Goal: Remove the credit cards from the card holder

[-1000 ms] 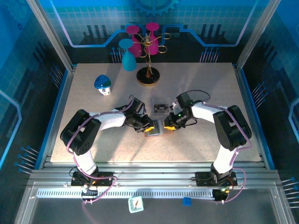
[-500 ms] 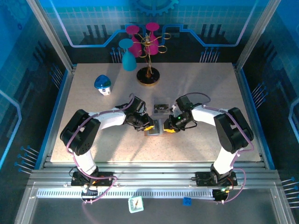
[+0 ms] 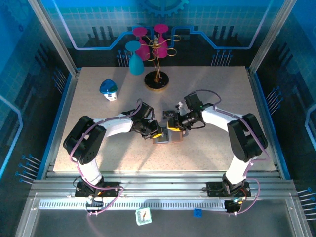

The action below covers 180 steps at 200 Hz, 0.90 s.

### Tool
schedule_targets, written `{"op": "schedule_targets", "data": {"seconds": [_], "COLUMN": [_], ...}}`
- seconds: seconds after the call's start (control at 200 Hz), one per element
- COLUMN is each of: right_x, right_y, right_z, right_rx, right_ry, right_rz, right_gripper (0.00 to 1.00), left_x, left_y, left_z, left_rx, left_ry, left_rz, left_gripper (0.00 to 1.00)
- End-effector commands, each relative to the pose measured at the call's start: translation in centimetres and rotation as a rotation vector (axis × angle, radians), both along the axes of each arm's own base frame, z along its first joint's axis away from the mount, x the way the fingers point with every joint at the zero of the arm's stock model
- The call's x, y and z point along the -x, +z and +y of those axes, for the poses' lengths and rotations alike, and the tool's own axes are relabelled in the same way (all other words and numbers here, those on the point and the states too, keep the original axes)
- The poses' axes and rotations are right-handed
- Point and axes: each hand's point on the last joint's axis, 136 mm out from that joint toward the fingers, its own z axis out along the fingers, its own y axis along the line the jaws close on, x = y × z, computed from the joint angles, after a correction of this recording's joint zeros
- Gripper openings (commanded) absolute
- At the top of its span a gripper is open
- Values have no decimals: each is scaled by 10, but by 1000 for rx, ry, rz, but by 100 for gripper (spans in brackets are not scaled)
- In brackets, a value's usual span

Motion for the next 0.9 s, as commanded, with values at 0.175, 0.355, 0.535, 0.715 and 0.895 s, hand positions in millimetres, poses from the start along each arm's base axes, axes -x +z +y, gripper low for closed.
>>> {"op": "schedule_targets", "data": {"seconds": [0.175,0.355,0.535,0.715,0.895], "right_x": [-1,1,3,5,8], "right_y": [-12,-22,-31,-41,-47], "right_z": [23,28,26,24,21], "right_rx": [-44,-42,-13,11,36], "right_ry": [54,64,66,69,72], "right_rz": [48,63,71,88,93], "right_gripper": [26,26,26,27,27], "left_x": [2,5,6,7,6], "left_y": [-1,-5,-7,-6,-5], "left_z": [11,12,14,14,15], "left_rx": [-55,-68,-75,-75,-76], "left_ry": [-6,-11,-12,-12,-10], "left_rz": [-8,1,2,1,-1], "left_gripper": [11,11,11,11,11]}}
